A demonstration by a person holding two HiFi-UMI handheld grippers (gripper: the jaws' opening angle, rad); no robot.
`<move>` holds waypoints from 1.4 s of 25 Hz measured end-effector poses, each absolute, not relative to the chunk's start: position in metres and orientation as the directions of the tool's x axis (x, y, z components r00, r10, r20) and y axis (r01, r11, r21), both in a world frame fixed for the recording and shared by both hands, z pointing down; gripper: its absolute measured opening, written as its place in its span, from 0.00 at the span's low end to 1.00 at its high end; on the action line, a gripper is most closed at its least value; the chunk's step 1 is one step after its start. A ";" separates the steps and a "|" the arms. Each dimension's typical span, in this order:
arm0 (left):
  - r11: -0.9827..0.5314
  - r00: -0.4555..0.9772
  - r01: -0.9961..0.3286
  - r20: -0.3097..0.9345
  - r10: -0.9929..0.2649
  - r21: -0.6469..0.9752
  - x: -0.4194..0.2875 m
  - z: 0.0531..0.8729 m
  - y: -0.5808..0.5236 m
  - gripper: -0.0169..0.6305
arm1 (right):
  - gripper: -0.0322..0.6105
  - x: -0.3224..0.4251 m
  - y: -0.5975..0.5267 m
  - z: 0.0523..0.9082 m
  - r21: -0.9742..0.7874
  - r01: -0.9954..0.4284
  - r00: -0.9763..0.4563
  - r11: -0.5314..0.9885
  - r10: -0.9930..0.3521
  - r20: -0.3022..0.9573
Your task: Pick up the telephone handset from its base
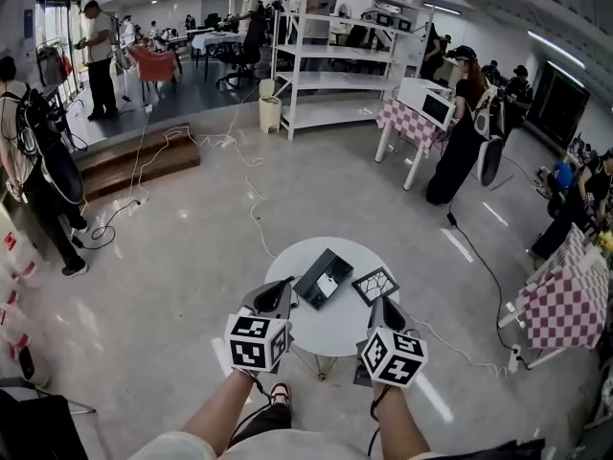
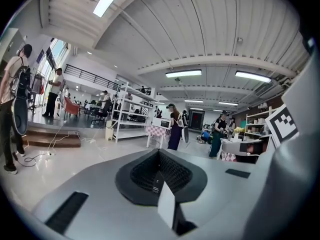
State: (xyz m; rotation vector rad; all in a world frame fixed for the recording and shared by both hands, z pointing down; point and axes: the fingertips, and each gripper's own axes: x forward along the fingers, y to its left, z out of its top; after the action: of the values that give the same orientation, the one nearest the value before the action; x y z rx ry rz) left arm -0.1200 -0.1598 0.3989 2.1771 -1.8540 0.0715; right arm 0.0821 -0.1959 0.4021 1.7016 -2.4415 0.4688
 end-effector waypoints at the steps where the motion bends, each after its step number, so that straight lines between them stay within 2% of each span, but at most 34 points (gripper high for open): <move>1: -0.141 0.181 -0.972 0.219 -0.959 0.187 -0.123 0.399 -0.165 0.05 | 0.09 0.080 -0.200 0.401 -0.176 -0.933 -0.352 0.313 -0.893 0.281; 27: -0.239 0.301 -0.935 0.233 -0.925 0.262 -0.152 0.413 -0.322 0.05 | 0.08 0.060 -0.327 0.409 -0.134 -0.973 -0.222 0.186 -0.911 0.348; 35: -0.248 0.321 -0.934 0.294 -0.900 0.257 -0.151 0.440 -0.348 0.05 | 0.09 0.058 -0.354 0.430 -0.159 -0.975 -0.206 0.156 -0.904 0.375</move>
State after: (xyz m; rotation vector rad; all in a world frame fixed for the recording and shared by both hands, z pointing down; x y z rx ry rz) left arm -0.1510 -0.3485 0.4398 2.2115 -1.6295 0.1199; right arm 0.0581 -0.3541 0.4304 1.8453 -2.2343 0.5477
